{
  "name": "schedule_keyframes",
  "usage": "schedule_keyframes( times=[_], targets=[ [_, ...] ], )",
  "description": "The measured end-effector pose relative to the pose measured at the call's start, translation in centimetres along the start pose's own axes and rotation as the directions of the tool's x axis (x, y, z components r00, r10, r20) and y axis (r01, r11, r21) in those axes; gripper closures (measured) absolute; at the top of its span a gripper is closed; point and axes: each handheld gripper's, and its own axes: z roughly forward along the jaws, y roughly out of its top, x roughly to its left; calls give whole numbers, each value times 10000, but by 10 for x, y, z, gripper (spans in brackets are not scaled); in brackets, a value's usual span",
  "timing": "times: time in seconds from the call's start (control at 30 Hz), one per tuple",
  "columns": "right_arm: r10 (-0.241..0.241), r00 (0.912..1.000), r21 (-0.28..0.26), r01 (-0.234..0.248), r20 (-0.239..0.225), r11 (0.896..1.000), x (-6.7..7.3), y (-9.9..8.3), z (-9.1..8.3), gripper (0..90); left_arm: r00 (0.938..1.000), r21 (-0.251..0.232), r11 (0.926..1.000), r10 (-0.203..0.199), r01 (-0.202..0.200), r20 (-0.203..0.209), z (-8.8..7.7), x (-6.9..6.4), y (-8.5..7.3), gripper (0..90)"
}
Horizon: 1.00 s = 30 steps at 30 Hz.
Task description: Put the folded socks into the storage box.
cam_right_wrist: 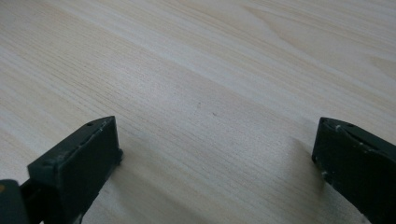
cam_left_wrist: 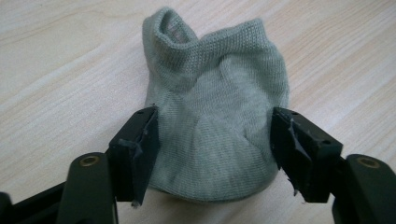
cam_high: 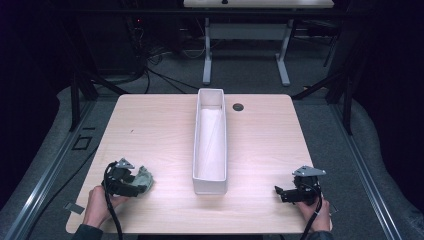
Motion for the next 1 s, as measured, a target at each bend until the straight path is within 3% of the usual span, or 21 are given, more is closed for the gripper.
schedule_keyframes(
  times=[0.2,0.5,1.0],
  targets=[
    [34,10000,-4,-34,8,10000,0,0,0,5,9997,21,10000,84,-84,-215,-1,-1,0,488],
    [24,10000,-16,-24,-28,10000,0,0,0,5,9992,5,9997,250,-250,-301,-1,-2,0,613],
    [5,10000,-18,-5,-15,10000,0,0,0,5,9981,-83,9990,429,-433,-447,-2,-3,1,661]
  ],
)
